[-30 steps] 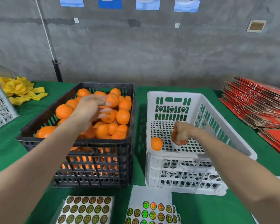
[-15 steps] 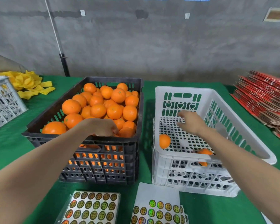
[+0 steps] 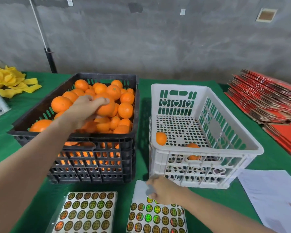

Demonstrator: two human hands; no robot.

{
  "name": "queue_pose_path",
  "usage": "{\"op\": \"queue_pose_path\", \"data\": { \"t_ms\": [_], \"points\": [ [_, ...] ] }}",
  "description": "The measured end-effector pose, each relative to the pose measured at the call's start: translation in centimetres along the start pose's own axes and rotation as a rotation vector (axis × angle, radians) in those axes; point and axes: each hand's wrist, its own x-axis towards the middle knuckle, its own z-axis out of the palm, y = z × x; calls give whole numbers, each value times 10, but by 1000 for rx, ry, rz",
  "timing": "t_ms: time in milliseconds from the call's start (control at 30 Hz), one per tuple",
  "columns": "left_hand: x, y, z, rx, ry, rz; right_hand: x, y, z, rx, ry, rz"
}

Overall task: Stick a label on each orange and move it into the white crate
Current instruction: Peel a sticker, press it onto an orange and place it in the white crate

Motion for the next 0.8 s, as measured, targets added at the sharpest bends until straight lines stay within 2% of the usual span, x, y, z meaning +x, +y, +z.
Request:
{"op": "queue_pose_path", "data": {
  "t_ms": [100, 267, 367, 533, 667, 800],
  "points": [
    [-25, 6, 6, -220, -109, 106, 20, 0, 13, -50, -1, 79],
    [-79, 1, 30, -280, -357, 136, 32, -10, 21, -87, 126, 129],
    [-103, -21, 44, -207, -470, 95, 22, -13, 16, 26, 161, 120],
    [-123, -71, 64, -138, -495, -52, -13, -26, -29, 226, 133, 23],
    [-124, -90, 68, -162, -673, -150, -34, -39, -59, 374, 243, -42],
    [-127, -93, 76, -162, -845, -194, -40, -42, -67, 462, 327, 2]
  ]
}}
